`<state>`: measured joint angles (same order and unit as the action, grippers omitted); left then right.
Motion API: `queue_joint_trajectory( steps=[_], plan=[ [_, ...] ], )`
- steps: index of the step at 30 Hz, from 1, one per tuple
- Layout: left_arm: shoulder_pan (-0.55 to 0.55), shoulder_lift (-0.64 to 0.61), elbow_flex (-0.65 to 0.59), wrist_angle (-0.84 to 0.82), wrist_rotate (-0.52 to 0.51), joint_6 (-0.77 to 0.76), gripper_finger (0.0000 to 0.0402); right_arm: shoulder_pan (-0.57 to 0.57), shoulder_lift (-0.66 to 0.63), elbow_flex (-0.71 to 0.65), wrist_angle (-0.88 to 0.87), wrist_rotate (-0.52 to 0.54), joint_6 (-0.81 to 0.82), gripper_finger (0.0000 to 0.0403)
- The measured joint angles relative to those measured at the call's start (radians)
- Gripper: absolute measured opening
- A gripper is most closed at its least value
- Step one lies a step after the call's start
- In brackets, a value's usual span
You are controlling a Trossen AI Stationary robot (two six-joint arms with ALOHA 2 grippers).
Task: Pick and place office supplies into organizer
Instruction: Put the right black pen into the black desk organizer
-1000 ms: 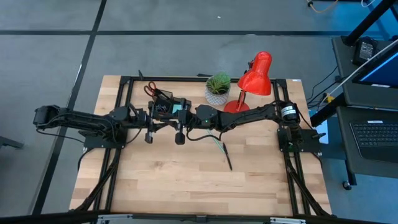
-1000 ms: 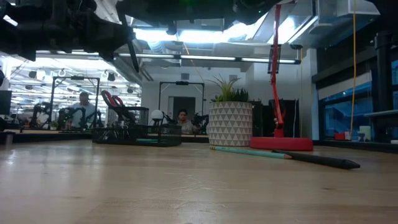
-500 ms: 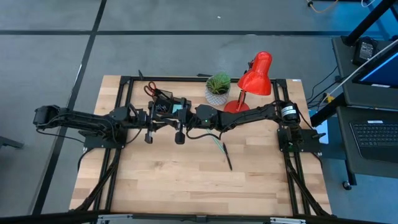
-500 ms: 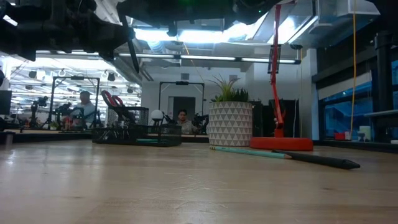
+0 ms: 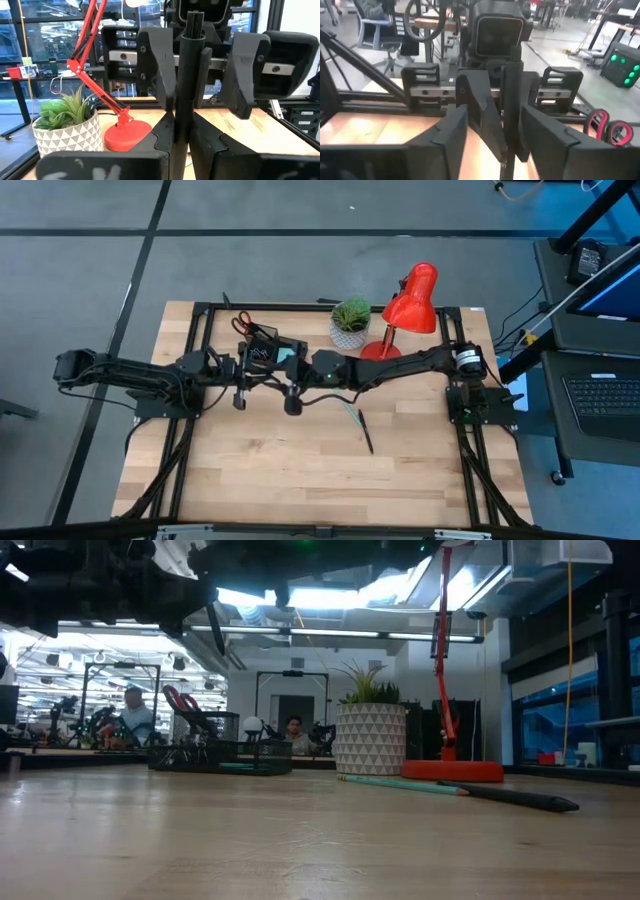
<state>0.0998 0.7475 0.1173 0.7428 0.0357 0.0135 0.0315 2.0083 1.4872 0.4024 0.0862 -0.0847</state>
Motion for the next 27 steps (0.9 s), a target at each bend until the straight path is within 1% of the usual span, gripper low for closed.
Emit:
queue_joint_trajectory(
  steps=[4,7,11,14,16,21,27],
  plan=[
    [0.011,-0.007,0.000,-0.002,0.000,0.005,0.0032,0.000,-0.058,0.000,-0.122,0.003,0.004,0.0221],
    [0.036,-0.026,0.000,-0.004,-0.021,0.015,0.0032,0.007,-0.105,0.000,-0.212,0.006,0.016,0.0238],
    [0.087,-0.060,0.000,-0.011,-0.031,0.015,0.0032,0.016,-0.166,-0.026,-0.335,0.006,0.026,0.0247],
    [0.129,-0.081,0.000,-0.029,-0.036,0.015,0.0033,0.024,-0.224,-0.097,-0.363,0.008,0.055,0.0247],
    [0.162,-0.097,0.000,-0.052,-0.049,0.019,0.0033,0.028,-0.275,-0.172,-0.341,0.010,0.073,0.0247],
    [0.266,-0.129,0.000,-0.114,-0.082,0.037,0.0032,0.039,-0.420,-0.397,-0.166,0.032,0.136,0.0248],
    [0.408,-0.127,0.000,-0.105,-0.119,0.006,0.0034,0.040,-0.557,-0.635,0.029,0.039,0.210,0.0248]
  ],
)
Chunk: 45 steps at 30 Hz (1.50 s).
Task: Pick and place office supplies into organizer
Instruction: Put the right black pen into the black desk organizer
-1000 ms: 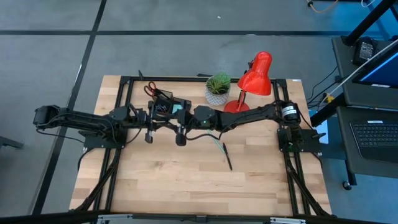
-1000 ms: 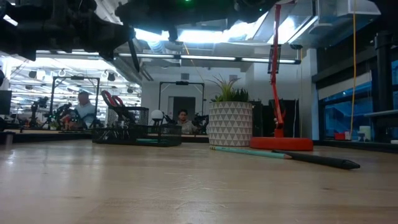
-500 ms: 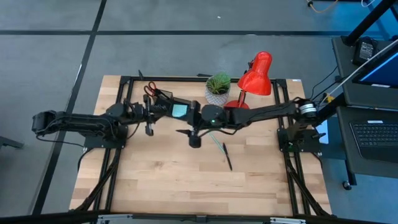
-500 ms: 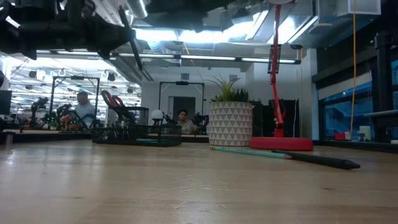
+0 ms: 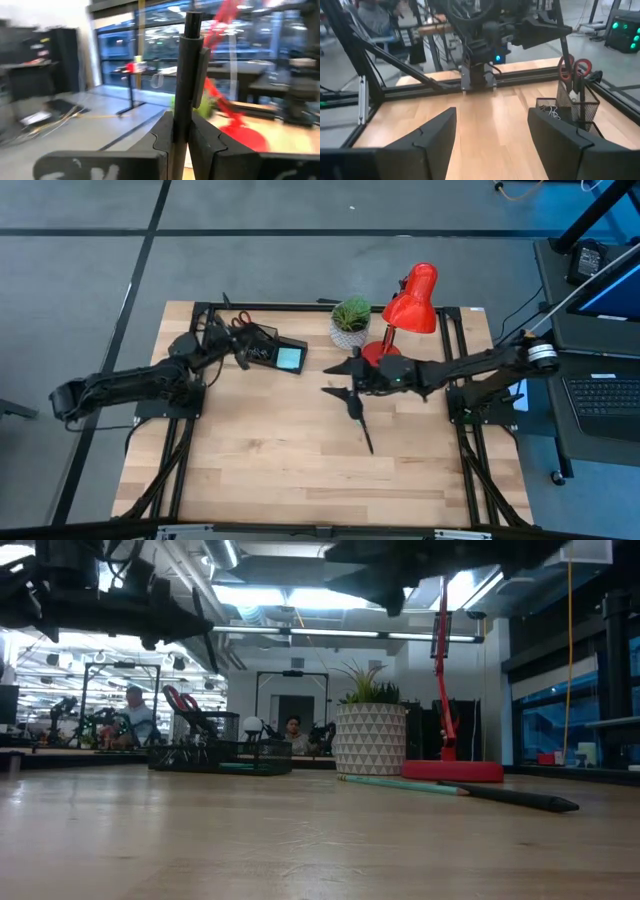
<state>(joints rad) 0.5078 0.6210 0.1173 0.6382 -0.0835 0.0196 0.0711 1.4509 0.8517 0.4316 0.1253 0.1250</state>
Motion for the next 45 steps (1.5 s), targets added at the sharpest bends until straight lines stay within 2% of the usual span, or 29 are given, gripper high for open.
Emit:
queue_joint_trajectory(
  steps=[5,13,22,28,35,39,45],
  plan=[
    [0.100,0.051,0.000,0.030,-0.011,-0.082,0.0034,-0.003,-0.036,-0.101,0.105,0.000,0.001,0.0248],
    [0.185,0.213,0.000,0.118,0.000,-0.175,0.0032,-0.003,-0.036,-0.108,0.100,0.039,-0.024,0.0248],
    [0.181,0.410,-0.001,0.265,-0.029,-0.213,0.0032,-0.003,-0.036,-0.108,0.076,0.040,-0.025,0.0248],
    [0.180,0.520,-0.001,0.283,-0.058,-0.256,0.0037,-0.003,-0.035,-0.108,0.060,0.042,-0.025,0.0248],
    [0.152,0.603,-0.043,0.413,-0.088,-0.277,0.0033,-0.003,-0.035,-0.108,0.055,0.042,-0.025,0.0248],
    [0.118,0.642,-0.064,0.443,-0.142,-0.272,0.0037,-0.003,-0.035,-0.108,0.054,0.042,-0.025,0.0248],
    [0.089,0.684,-0.064,0.458,-0.163,-0.261,0.0034,-0.003,-0.035,-0.108,0.053,0.042,-0.025,0.0248]
  ],
)
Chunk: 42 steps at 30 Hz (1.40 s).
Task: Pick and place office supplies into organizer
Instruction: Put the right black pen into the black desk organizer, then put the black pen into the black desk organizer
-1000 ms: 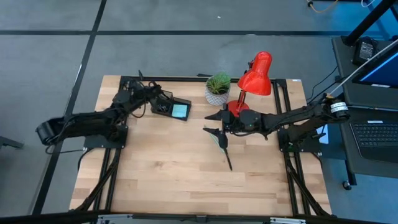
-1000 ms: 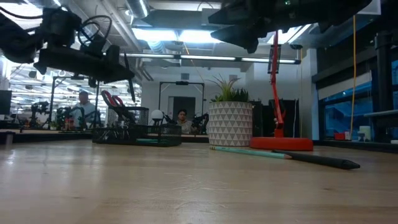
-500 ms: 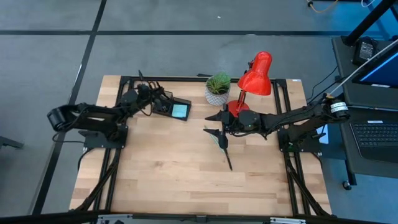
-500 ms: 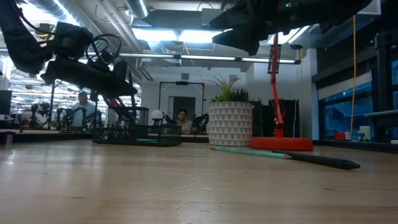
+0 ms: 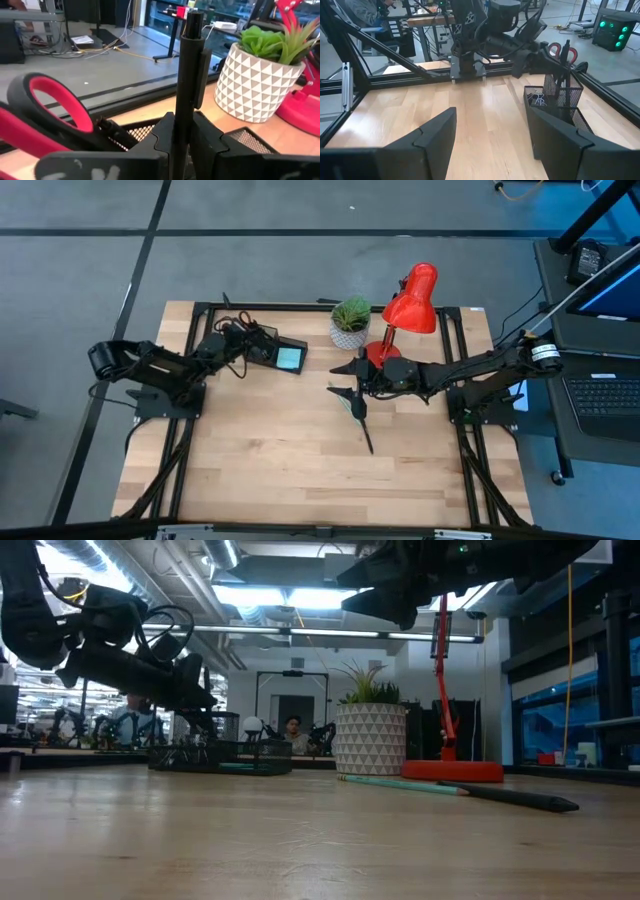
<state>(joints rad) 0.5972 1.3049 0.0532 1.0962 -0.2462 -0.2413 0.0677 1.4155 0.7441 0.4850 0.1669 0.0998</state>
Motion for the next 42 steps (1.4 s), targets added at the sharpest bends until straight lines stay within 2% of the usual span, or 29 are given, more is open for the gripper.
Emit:
queue_joint_trajectory(
  steps=[8,18,25,30,36,39,42],
  plan=[
    [0.000,0.024,0.000,0.008,0.001,0.000,0.0057,0.000,0.000,0.000,-0.002,0.000,0.000,0.0248],
    [0.000,0.024,0.000,0.011,0.001,0.003,0.0060,0.000,0.000,0.000,-0.003,-0.001,0.001,0.0248],
    [0.000,-0.009,-0.001,0.112,0.006,0.096,0.0084,0.005,0.000,0.000,-0.030,-0.003,0.002,0.0248],
    [0.000,-0.080,-0.001,0.128,0.134,0.122,0.0101,0.017,0.000,0.000,-0.078,-0.003,0.003,0.0248],
    [-0.001,-0.129,-0.001,0.128,0.428,0.117,0.0111,0.049,0.001,0.000,-0.121,-0.038,0.008,0.0248],
    [0.000,-0.144,-0.001,0.128,0.495,0.108,0.0110,0.070,0.001,0.000,-0.121,-0.064,0.029,0.0248],
    [0.000,-0.158,-0.001,0.128,0.501,0.112,0.0110,0.088,0.001,0.000,-0.122,-0.064,0.034,0.0248]
  ],
)
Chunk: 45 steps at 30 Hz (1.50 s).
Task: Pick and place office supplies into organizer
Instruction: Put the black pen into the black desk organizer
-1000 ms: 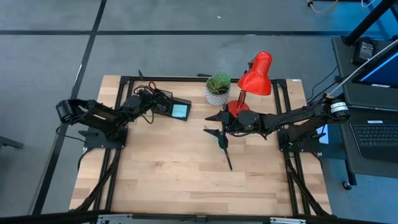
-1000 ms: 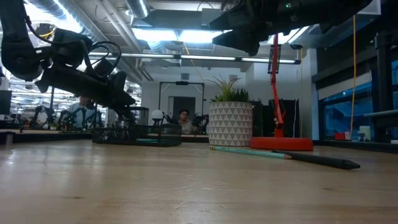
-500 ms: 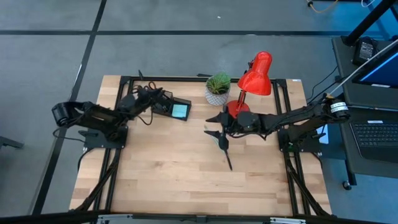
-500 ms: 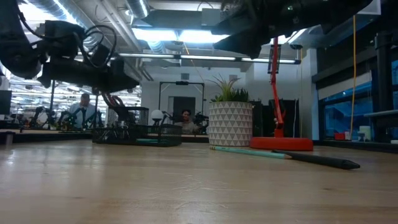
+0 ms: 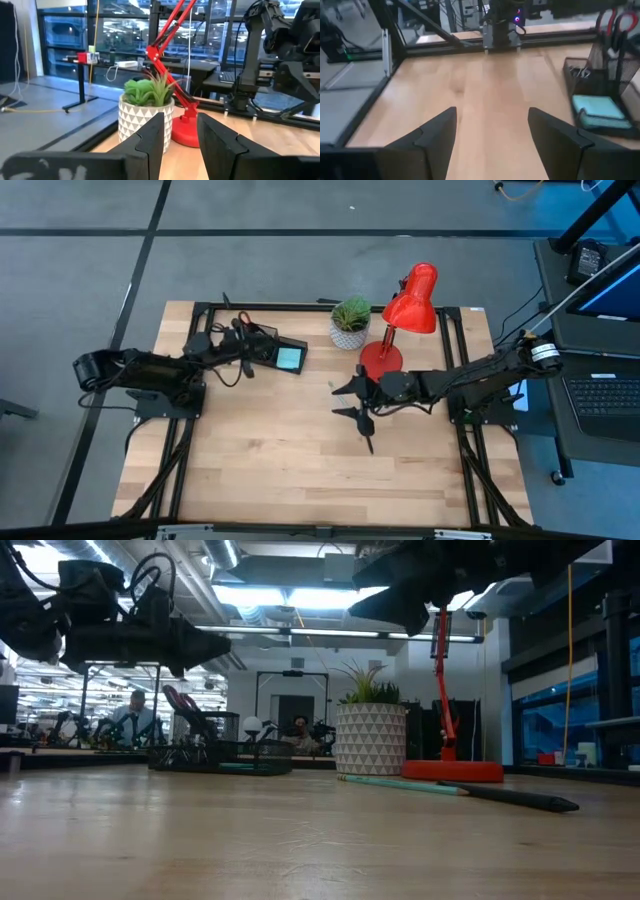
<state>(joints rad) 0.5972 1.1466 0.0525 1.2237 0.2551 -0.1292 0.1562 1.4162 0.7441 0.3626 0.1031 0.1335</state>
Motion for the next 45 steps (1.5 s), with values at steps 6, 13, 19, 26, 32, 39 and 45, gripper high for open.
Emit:
queue_joint_trajectory(
  steps=[6,13,19,26,32,39,45],
  plan=[
    [-0.001,-0.010,0.000,-0.001,0.061,0.046,0.0113,0.006,0.000,0.001,-0.091,0.003,0.189,0.0248],
    [-0.006,-0.010,0.000,-0.023,0.278,0.065,0.0114,0.006,0.000,0.001,-0.361,0.155,0.432,0.0245],
    [-0.052,-0.010,0.000,-0.057,0.296,0.095,0.0113,0.013,0.000,0.001,-0.536,0.158,0.670,0.0216],
    [-0.118,-0.010,0.000,-0.058,0.294,0.128,0.0114,0.036,0.000,0.001,-0.648,0.156,0.805,0.0184],
    [-0.152,-0.010,0.000,-0.057,0.289,0.156,0.0114,0.044,0.057,0.038,-0.652,0.148,0.829,0.0168],
    [-0.159,-0.010,0.001,-0.053,0.286,0.161,0.0114,0.051,0.244,0.250,-0.918,0.131,0.799,0.0162],
    [-0.159,-0.010,0.001,-0.062,0.287,0.161,0.0114,0.047,0.347,0.361,-1.075,0.139,0.910,0.0162]
  ],
)
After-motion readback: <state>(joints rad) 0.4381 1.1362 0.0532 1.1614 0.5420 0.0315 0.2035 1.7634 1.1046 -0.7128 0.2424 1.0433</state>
